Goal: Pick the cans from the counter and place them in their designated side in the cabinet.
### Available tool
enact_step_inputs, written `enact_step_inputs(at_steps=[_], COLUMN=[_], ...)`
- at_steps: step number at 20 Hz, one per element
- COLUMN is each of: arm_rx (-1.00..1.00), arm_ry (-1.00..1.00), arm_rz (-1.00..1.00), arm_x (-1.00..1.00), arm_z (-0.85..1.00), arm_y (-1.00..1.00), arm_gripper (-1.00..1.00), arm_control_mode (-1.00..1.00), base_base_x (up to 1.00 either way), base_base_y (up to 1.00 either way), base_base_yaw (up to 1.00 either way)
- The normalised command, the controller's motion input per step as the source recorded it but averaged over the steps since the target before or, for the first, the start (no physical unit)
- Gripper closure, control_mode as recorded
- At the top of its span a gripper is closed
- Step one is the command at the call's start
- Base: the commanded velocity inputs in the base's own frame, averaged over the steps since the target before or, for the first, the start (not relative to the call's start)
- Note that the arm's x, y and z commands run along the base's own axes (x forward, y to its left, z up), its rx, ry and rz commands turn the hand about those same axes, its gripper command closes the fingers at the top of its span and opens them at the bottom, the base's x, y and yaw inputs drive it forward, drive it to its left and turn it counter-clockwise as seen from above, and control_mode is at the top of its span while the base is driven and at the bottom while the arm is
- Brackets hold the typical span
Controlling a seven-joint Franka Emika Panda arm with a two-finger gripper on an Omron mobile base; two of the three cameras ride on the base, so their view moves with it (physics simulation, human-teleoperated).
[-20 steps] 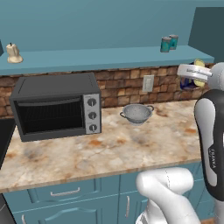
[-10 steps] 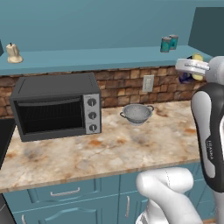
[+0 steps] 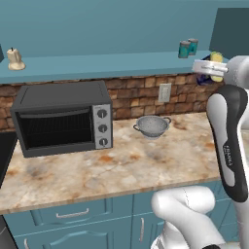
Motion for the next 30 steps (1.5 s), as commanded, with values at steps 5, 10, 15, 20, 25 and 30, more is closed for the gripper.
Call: enact_step_inputs(at_steps=[5,10,15,20,25,30], arm_rx=[-0.05,-0.03,-0.02,-0.02,-0.02,-0.03], arm_ry=[-0.01,0.0,0.0,0.0,0.0,0.0], arm_rz=[0.0,0.0,0.0,0.0,0.0,0.0], arm_x=[0.27,0.29,0.31,0.28,0.25,0.27], arm_z=[0.12,0.08,0.04,0.01,0.0,0.0], arm_y=[-0.08,-0.14,-0.09,-0.04,-0.02,-0.04], arm_gripper=[1.0,1.0,1.0,1.0,1.0,1.0], arm_control_mode=[-1.0,-1.0,-1.0,-1.0,-1.0,-1.0], base_base_x=[0.0,0.0,0.0,0.0,0.0,0.0], base_base_y=[0.0,0.0,0.0,0.0,0.0,0.0], base_base_yaw=[0.0,0.0,0.0,0.0,0.0,0.0])
